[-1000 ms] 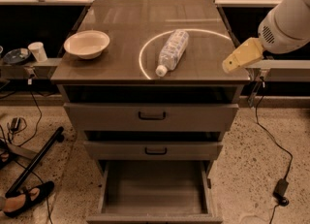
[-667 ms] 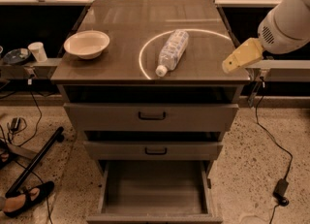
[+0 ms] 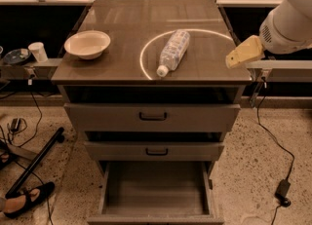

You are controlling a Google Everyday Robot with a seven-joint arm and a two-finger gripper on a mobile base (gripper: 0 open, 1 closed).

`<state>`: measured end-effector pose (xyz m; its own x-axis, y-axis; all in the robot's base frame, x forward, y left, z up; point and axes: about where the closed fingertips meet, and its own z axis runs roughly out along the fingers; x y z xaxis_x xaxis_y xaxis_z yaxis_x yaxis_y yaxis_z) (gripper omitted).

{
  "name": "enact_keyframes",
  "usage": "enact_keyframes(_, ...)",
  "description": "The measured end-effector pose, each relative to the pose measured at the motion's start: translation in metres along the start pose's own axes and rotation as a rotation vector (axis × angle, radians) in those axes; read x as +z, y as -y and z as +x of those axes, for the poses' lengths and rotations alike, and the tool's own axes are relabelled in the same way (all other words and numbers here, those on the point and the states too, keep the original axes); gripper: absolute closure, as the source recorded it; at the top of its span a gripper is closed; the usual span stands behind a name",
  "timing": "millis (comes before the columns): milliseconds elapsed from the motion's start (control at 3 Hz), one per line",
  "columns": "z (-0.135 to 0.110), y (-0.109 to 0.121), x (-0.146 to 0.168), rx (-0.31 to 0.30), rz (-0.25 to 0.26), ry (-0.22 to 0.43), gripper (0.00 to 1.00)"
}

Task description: Place blue plastic bottle into bottom drawer

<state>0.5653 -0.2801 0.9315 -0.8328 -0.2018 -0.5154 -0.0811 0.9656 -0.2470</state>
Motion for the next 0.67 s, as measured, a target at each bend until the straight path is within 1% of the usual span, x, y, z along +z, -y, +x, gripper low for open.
enact_keyframes(333,-0.0006,0.0051,0.0005,0.099,0.024,0.004,0.0)
enact_keyframes(667,-0.0005,0.0043,0.0005,0.103,0.02,0.004,0.0)
